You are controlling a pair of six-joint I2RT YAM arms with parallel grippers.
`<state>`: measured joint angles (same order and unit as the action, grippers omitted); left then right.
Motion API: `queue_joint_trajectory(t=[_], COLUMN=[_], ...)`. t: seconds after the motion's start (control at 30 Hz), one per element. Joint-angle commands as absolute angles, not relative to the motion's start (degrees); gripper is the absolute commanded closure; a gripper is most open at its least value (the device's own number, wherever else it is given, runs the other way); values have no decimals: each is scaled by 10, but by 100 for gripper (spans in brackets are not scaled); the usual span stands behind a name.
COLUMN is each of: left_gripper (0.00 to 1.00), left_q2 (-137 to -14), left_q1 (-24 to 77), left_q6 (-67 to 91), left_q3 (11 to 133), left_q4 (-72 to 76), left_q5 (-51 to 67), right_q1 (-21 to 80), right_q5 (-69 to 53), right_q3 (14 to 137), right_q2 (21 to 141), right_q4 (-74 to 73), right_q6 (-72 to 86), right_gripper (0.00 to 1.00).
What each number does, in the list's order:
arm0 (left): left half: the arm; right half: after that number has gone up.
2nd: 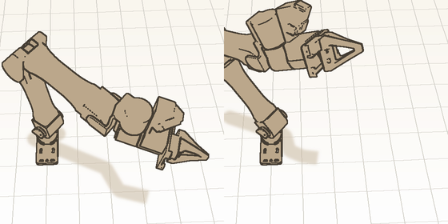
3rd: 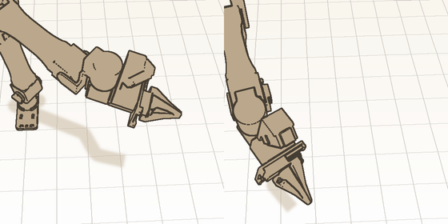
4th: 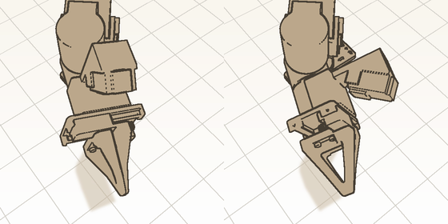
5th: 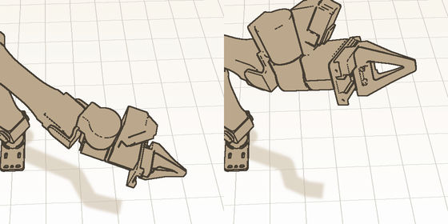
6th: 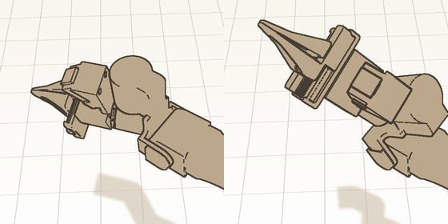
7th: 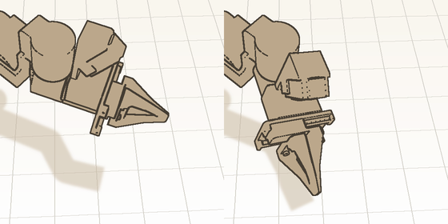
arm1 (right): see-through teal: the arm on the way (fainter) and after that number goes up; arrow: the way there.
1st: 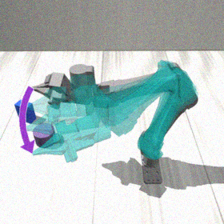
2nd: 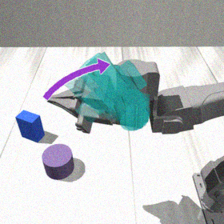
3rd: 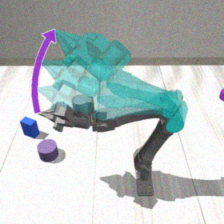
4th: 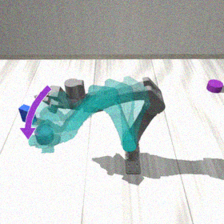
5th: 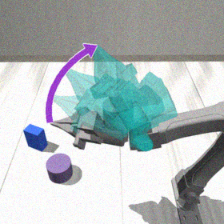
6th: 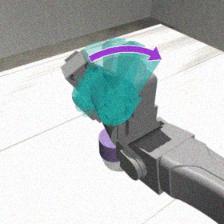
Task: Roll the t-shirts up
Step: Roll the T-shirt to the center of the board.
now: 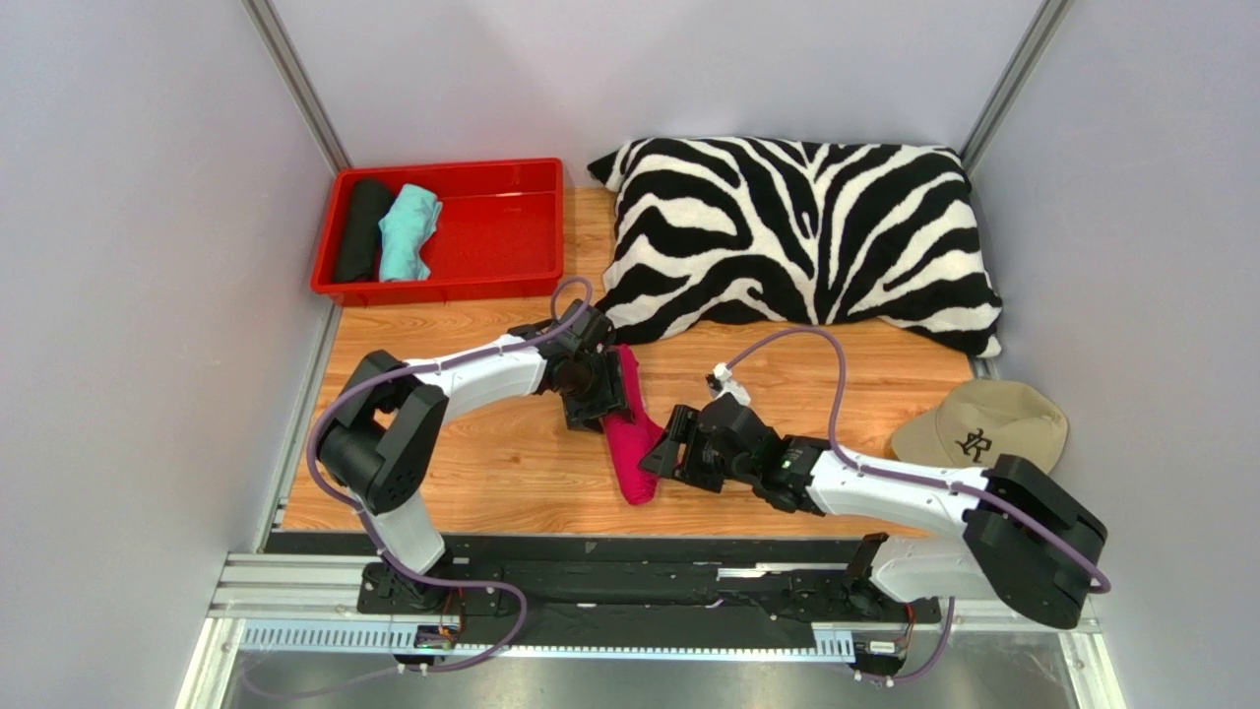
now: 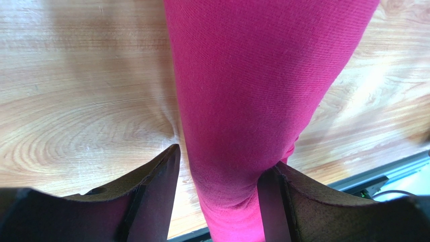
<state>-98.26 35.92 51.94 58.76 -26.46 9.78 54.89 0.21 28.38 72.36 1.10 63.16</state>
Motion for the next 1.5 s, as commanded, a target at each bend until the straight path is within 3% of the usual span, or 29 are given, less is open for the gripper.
queue_joint_trajectory(t=[0.0,0.4,0.67,1.13,1.47], left_gripper=[36,36,36,36,36], left_q2=[-1009,-1038,-1047,-1069,-1079], left_q1=[359,370,374,381,383], left_q6=[494,488,485,484,485], left_q3=[599,627,638,654,665], left_q4=[-319,-332,-340,-344,-349], left_q5=[24,34,38,46,46], right_q1=[552,546,520,516,515], right_q5=[83,88,62,44,25], right_q3=[326,345,311,360,355], right_q2=[699,734,697,834,824], right_q4=[-127,-59,25,58,93], right_q6=[556,509,530,512,534], right_gripper=[32,15,12,11,11])
